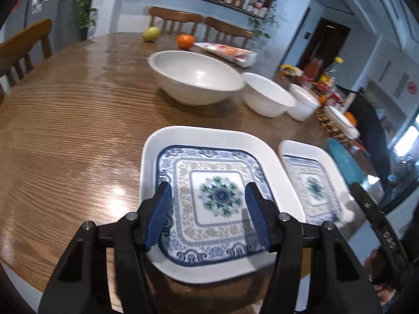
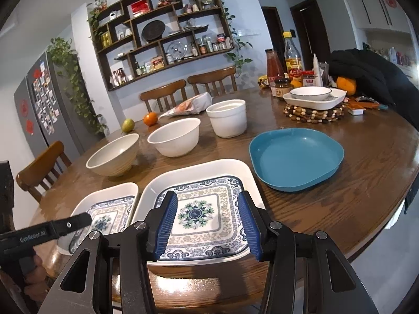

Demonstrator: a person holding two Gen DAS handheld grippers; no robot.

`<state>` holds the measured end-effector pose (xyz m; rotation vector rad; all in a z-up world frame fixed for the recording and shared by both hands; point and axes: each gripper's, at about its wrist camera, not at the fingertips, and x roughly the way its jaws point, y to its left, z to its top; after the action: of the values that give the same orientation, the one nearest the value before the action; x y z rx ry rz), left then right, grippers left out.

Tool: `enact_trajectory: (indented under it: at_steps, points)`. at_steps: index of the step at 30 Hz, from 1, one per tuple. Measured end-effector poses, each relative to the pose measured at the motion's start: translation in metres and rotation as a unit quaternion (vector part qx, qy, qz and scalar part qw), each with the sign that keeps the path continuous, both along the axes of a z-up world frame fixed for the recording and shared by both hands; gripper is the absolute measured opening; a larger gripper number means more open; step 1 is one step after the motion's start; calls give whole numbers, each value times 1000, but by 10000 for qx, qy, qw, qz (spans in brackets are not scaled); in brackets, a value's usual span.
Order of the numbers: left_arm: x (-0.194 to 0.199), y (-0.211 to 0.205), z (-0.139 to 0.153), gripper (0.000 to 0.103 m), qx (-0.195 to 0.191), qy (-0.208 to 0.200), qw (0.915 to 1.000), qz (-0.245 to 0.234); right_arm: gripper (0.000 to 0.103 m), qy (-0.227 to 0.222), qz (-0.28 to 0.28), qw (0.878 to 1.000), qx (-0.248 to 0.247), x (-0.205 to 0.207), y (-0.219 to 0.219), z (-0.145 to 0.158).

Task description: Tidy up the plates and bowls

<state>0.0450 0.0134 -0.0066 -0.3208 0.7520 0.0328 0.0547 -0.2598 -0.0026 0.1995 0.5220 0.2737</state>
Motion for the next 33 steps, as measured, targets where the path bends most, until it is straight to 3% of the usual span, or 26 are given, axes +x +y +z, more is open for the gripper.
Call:
enact_trajectory:
  at_steps: [5, 10, 17, 25, 31, 33]
  points:
    - [-1, 24, -5, 57, 123, 55, 9983, 561, 50, 35, -16, 10000, -27, 2, -2, -2]
    - [-1, 36, 0, 57, -80, 66, 9982, 583, 50, 76, -49, 10000, -31, 6, -1, -2]
    - [3, 41, 0, 57, 296, 85, 9951, 938, 50, 33, 52, 10000, -74, 4, 3, -2]
    - [6, 59, -1, 57, 381, 107, 9895, 1391, 50, 64, -66, 10000, -12, 5, -7, -2]
    - [-2, 48, 12, 60, 110, -23, 9929, 1183, 50, 117, -135, 9998, -48, 6, -13, -2]
    - [-9, 35, 23, 69, 78, -271, 9947, 991, 50, 82, -195, 9998, -42, 5, -18, 0]
